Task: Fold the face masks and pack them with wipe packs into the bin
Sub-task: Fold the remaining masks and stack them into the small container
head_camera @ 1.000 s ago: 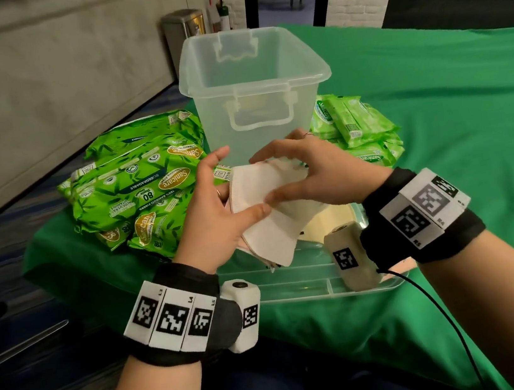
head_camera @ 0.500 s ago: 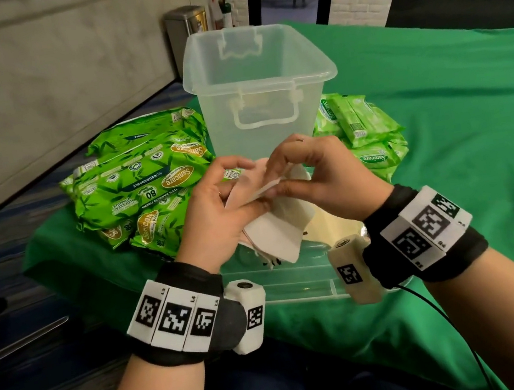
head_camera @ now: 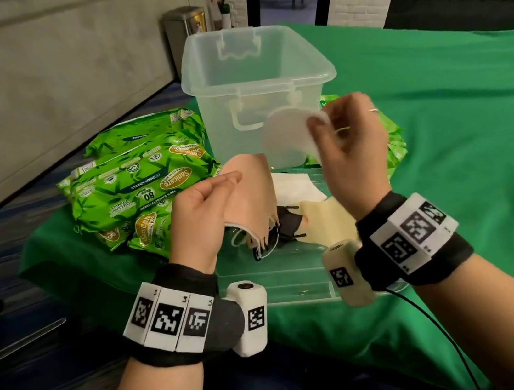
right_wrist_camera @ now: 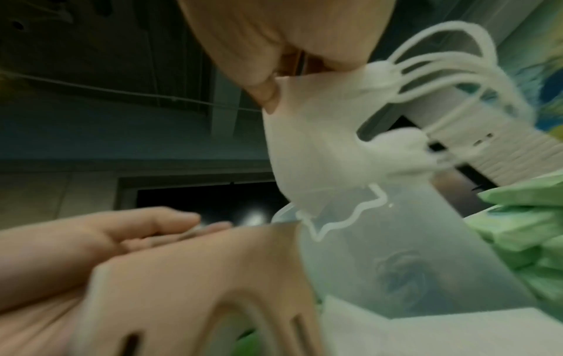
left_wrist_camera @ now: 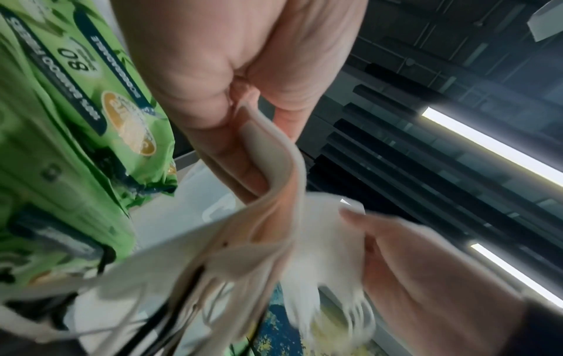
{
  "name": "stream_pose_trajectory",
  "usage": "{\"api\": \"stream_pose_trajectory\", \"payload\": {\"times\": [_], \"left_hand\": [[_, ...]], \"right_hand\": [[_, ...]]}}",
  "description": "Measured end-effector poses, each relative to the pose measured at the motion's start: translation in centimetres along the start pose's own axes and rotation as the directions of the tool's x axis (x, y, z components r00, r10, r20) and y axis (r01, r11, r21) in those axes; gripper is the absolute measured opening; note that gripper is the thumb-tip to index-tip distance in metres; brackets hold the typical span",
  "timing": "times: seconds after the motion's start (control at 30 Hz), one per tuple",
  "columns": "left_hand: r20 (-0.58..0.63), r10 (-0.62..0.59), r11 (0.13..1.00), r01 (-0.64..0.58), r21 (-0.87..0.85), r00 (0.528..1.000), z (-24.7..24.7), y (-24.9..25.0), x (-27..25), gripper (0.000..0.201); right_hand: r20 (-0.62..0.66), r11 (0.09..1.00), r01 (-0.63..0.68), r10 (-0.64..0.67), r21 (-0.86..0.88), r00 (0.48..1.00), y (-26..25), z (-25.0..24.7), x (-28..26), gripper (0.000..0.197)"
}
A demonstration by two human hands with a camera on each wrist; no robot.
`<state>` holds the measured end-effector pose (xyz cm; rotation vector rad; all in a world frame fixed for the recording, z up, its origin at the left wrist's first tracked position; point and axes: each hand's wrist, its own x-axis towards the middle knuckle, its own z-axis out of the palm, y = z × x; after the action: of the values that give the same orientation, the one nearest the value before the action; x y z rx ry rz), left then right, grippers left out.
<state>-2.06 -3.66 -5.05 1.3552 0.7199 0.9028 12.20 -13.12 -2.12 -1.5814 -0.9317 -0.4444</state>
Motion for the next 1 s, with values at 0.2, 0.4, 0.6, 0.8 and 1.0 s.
{"api": "stream_pose_trajectory", "payload": {"times": [0.2, 0.4, 0.6, 0.8, 1.0], "left_hand": [[0.003, -0.082, 0.977, 0.081, -0.197, 0.997, 0.7, 0.4, -0.1, 0.044], [0.014, -0.002, 0.991, 0.004, -0.136, 1.000, 0.5, 0.2, -0.4, 0.023], [0.014, 0.049, 0.996, -0.048, -0.081, 0.999, 0.4, -0.1, -0.4, 0.024], [-0.008, 0.120, 0.989, -0.120, -0.091, 0.993, -0.1, 0.3, -0.2, 0.026], [0.165, 0.191, 0.981, -0.183, -0.064, 0.968, 0.0, 0.3, -0.7, 0.047]], "right_hand": [[0.554, 0.981, 0.137, -0.189, 0.135, 0.810, -1.8, 2.0, -2.8, 0.006], [0.591, 0.983, 0.100, -0.171, 0.152, 0.788, -1.9, 2.1, -3.4, 0.010], [0.655, 0.988, 0.080, -0.147, 0.131, 0.741, -2.0, 2.2, -3.2, 0.017], [0.644, 0.973, -0.229, 0.179, -0.006, 0.744, 0.2, 1.7, -2.2, 0.058], [0.742, 0.807, -0.576, 0.305, 0.131, 0.597, 0.2, 2.1, -2.6, 0.026]]}}
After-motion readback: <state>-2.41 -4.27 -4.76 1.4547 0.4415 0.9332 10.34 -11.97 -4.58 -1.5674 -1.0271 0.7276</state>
